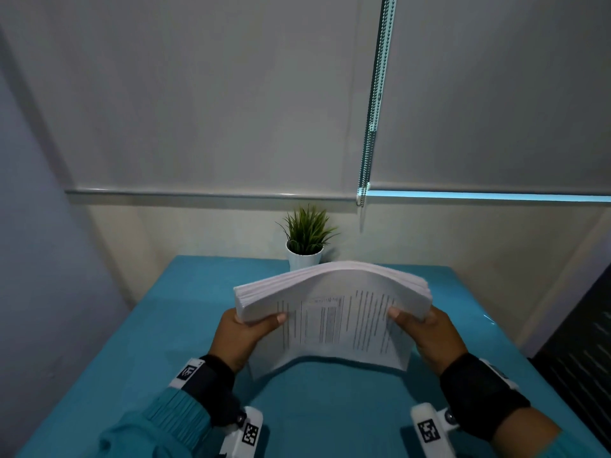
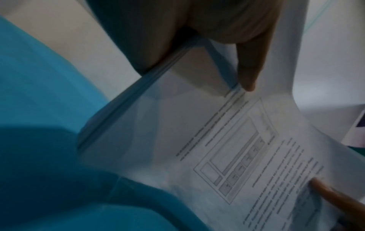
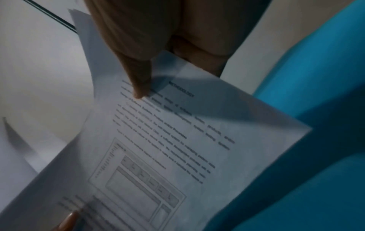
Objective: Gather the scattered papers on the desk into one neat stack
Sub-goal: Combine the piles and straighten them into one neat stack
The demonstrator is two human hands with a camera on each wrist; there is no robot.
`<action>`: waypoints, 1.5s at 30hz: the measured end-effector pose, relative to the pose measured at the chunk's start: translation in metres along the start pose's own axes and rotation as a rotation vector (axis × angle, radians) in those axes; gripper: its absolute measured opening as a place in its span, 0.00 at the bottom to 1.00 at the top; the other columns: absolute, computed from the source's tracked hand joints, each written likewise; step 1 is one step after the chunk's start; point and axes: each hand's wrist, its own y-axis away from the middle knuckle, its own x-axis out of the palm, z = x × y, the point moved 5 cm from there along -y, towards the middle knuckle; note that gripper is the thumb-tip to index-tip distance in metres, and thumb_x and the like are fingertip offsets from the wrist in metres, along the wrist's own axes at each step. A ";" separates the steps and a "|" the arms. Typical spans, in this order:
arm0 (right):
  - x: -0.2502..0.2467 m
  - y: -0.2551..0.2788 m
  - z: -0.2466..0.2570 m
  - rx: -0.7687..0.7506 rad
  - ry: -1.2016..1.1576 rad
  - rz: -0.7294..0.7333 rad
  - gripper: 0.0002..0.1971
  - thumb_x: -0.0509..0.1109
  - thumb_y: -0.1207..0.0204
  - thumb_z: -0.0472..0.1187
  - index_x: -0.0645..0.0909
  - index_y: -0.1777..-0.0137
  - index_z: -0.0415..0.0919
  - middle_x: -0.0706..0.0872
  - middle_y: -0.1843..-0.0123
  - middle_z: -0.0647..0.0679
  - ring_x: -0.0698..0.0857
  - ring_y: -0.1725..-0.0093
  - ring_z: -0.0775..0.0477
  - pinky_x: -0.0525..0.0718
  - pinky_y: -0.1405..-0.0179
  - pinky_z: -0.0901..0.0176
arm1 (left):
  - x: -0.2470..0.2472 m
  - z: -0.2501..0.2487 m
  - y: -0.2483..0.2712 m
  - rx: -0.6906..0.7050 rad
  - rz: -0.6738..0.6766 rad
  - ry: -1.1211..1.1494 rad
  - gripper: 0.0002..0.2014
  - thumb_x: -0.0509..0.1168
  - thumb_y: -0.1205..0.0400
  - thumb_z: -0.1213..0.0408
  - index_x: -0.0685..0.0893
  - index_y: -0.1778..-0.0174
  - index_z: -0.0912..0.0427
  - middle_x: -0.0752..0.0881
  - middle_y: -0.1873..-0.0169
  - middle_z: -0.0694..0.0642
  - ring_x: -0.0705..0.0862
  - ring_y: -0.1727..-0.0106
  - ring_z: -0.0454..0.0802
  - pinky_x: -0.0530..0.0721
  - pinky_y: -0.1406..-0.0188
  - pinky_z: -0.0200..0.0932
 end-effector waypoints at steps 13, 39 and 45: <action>0.007 0.002 0.010 -0.194 0.534 0.031 0.05 0.75 0.25 0.41 0.89 0.52 0.43 0.91 0.57 0.53 0.86 0.56 0.58 0.81 0.53 0.66 | -0.017 -0.025 0.002 0.213 -0.334 -0.427 0.62 0.84 0.42 0.44 0.56 0.16 0.54 0.67 0.24 0.52 0.69 0.24 0.50 0.69 0.24 0.50; 0.029 0.011 0.032 -0.067 -0.040 -0.029 0.19 0.73 0.26 0.53 0.80 0.38 0.48 0.90 0.42 0.49 0.88 0.43 0.51 0.84 0.38 0.47 | 0.047 -0.046 0.013 0.149 0.096 -0.186 0.09 0.72 0.20 0.56 0.86 0.45 0.49 0.91 0.53 0.46 0.89 0.50 0.44 0.88 0.51 0.41; 0.060 0.037 0.036 -0.184 0.252 0.011 0.10 0.59 0.15 0.47 0.80 0.43 0.60 0.88 0.47 0.62 0.85 0.48 0.67 0.82 0.51 0.71 | 0.070 -0.043 0.030 0.223 0.027 -0.211 0.09 0.58 0.12 0.59 0.77 0.41 0.38 0.85 0.46 0.43 0.82 0.47 0.27 0.79 0.52 0.22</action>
